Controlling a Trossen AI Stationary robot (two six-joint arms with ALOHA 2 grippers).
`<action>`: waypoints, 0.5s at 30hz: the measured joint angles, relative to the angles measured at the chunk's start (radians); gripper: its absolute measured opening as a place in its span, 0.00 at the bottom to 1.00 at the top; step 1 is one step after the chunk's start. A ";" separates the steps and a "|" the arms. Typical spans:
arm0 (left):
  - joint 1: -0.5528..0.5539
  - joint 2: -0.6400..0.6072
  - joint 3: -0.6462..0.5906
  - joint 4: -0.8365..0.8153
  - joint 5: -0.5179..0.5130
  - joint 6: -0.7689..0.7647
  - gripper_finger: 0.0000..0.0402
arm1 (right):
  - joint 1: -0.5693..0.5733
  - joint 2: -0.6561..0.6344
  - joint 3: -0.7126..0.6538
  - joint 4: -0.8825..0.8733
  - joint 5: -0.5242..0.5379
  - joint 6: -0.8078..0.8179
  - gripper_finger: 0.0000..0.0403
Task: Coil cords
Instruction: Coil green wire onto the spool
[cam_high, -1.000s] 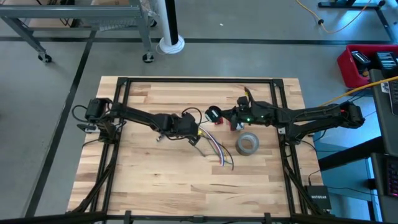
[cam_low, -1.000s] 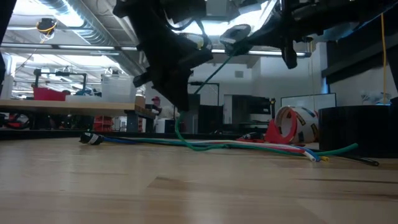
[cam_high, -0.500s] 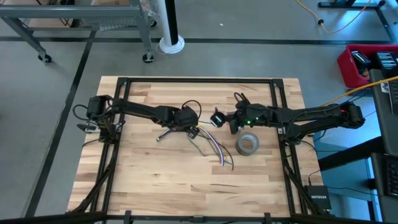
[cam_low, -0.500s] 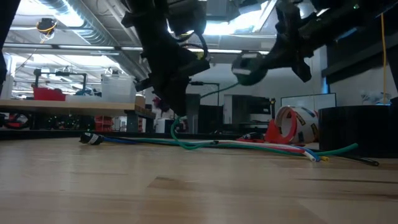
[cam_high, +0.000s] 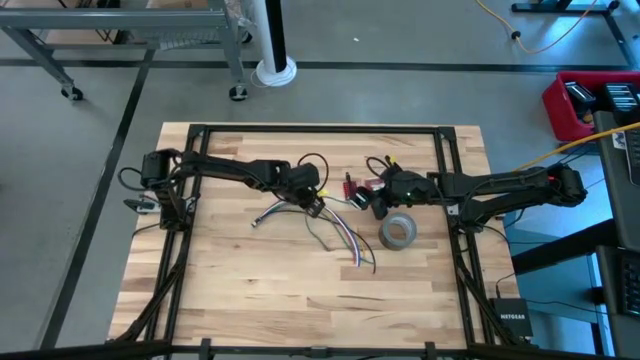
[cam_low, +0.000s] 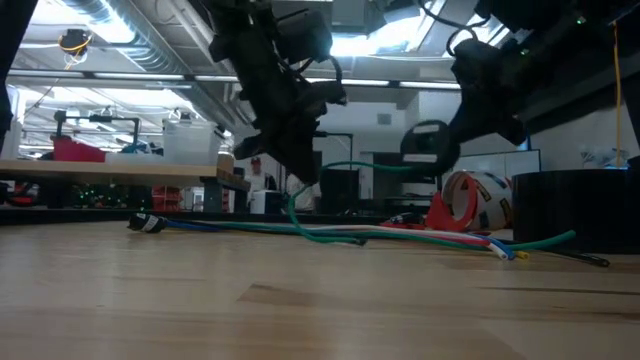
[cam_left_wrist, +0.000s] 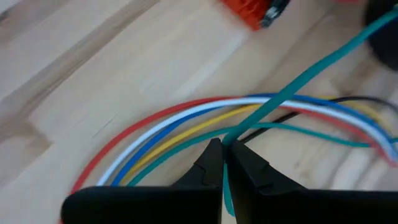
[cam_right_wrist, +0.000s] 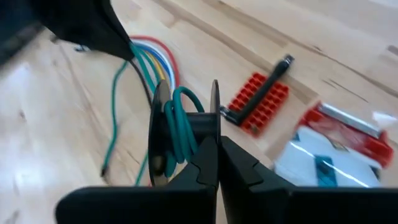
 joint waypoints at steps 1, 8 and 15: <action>0.006 0.000 0.000 0.016 0.017 0.001 0.00 | 0.000 0.000 0.000 -0.014 0.000 0.000 0.01; 0.058 0.000 0.000 0.102 0.135 0.001 0.00 | 0.000 0.000 0.000 -0.102 0.004 -0.003 0.01; 0.124 0.000 0.000 0.149 0.239 -0.043 0.00 | 0.001 0.000 0.001 -0.125 -0.019 -0.006 0.01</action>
